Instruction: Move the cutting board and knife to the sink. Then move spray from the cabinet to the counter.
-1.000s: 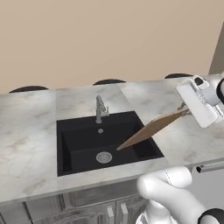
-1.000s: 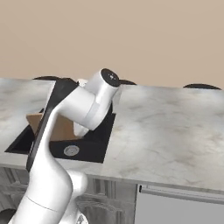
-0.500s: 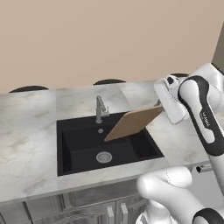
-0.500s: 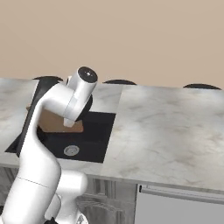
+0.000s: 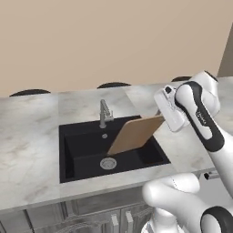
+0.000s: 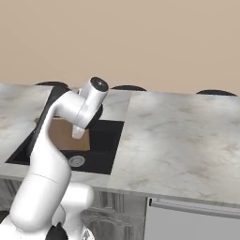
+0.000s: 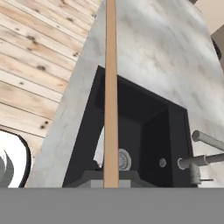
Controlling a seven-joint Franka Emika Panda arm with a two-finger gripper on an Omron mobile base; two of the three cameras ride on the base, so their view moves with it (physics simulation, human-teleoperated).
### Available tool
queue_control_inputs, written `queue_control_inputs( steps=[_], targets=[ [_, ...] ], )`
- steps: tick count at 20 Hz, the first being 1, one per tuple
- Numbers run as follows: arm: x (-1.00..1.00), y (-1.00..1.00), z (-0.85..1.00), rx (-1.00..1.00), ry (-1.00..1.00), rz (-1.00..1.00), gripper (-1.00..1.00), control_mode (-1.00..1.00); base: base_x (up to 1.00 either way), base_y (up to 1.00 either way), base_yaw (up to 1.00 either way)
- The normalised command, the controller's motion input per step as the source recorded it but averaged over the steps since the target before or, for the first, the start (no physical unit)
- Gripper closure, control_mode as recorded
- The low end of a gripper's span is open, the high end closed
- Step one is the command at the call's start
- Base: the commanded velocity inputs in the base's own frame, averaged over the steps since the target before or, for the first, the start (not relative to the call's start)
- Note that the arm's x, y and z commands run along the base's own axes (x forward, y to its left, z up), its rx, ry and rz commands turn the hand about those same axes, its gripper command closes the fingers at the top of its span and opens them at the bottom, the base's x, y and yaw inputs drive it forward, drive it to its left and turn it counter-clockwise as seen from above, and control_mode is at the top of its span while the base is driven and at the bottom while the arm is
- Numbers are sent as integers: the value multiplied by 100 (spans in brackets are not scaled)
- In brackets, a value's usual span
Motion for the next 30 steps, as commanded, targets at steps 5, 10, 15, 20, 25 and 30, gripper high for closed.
queue_control_inputs(
  steps=[5, 10, 15, 20, 25, 30],
  targets=[
    [19, 0, -35, 7, 18, 3, 100, -100, 0, 0, 0],
    [8, 0, -36, 17, 5, 0, 100, -100, 0, 0, 0],
    [0, 0, -25, 18, -14, 0, 100, -100, 0, 0, 0],
    [2, 7, -14, 3, -30, 0, 100, -100, 0, 0, 0],
    [11, 2, -4, 0, -5, 0, 100, -100, 0, 0, 0],
    [5, 1, -1, -1, 1, 0, 100, -100, 0, 0, 0]
  ],
)
